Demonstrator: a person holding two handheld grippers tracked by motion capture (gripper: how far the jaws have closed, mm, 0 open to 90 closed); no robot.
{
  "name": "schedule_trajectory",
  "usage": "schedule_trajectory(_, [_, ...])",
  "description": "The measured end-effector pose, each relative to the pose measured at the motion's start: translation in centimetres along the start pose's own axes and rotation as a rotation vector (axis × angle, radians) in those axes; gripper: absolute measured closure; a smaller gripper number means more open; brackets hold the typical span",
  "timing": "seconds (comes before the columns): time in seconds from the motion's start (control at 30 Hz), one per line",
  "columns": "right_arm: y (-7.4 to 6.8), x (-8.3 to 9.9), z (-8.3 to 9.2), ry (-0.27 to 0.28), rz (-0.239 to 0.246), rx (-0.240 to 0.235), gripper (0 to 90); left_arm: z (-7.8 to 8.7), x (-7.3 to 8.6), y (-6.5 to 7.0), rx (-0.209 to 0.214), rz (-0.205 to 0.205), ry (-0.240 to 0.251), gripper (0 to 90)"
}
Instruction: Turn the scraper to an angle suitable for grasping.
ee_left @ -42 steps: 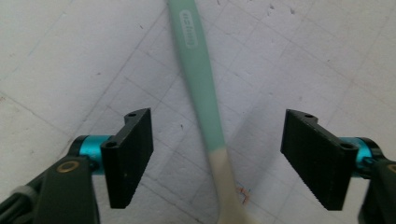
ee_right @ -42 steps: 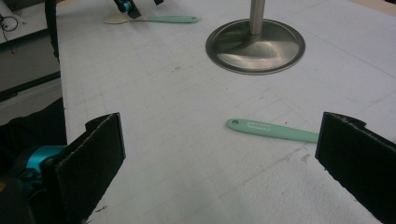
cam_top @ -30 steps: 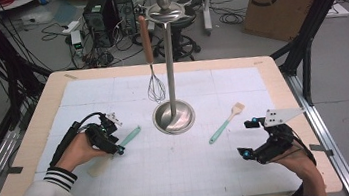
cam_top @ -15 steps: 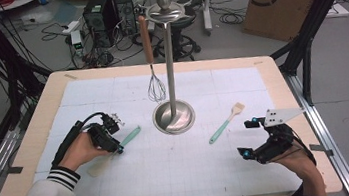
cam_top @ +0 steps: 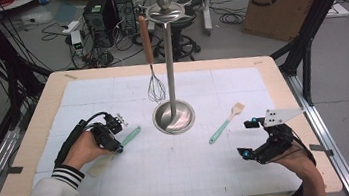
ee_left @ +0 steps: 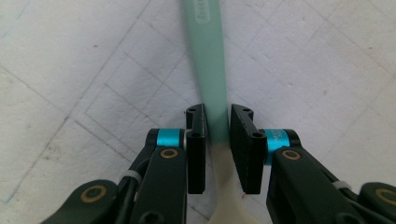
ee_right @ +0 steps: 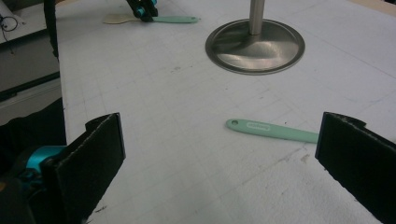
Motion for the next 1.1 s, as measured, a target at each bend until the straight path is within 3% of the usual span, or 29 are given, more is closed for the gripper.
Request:
schedule_trajectory(0.2, [0.0,0.0,0.0,-0.003,0.000,0.001,0.2,-0.1,-0.1,0.0,-0.020,0.016,-0.003,77.9])
schedule_trajectory(0.6, [0.0,0.0,0.0,-0.004,-0.002,0.002,0.2,0.0,-0.2,0.1,-0.049,-0.045,0.000,79.8])
schedule_trajectory(0.83, [0.0,0.0,0.0,-0.003,-0.002,0.003,0.2,0.3,-0.3,0.2,-0.026,-0.081,0.027,79.9])
schedule_trajectory(1.0, [0.1,0.0,0.1,0.000,-0.002,0.003,0.2,0.9,-0.6,0.5,0.011,-0.112,0.076,79.9])
schedule_trajectory(1.03, [0.1,0.0,0.1,0.001,-0.001,0.003,0.2,1.0,-0.7,0.6,0.016,-0.111,0.091,79.9])
schedule_trajectory(1.07, [0.1,0.0,0.1,0.000,0.000,0.002,0.2,1.0,-0.9,0.9,0.025,-0.083,0.127,79.9])
schedule_trajectory(1.1, [0.0,0.0,0.1,0.001,-0.002,0.003,0.2,1.3,-0.9,0.9,0.038,-0.098,0.130,79.9])
Point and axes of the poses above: each handheld gripper's, and its own axes: z roughly backward along the jaws, x roughly out of its underside, y roughly to its right, the point moved 8 cm from there along -z, roughly forward along the jaws, and after that the axes turned 14 degrees about y, right-handed, at the moved point
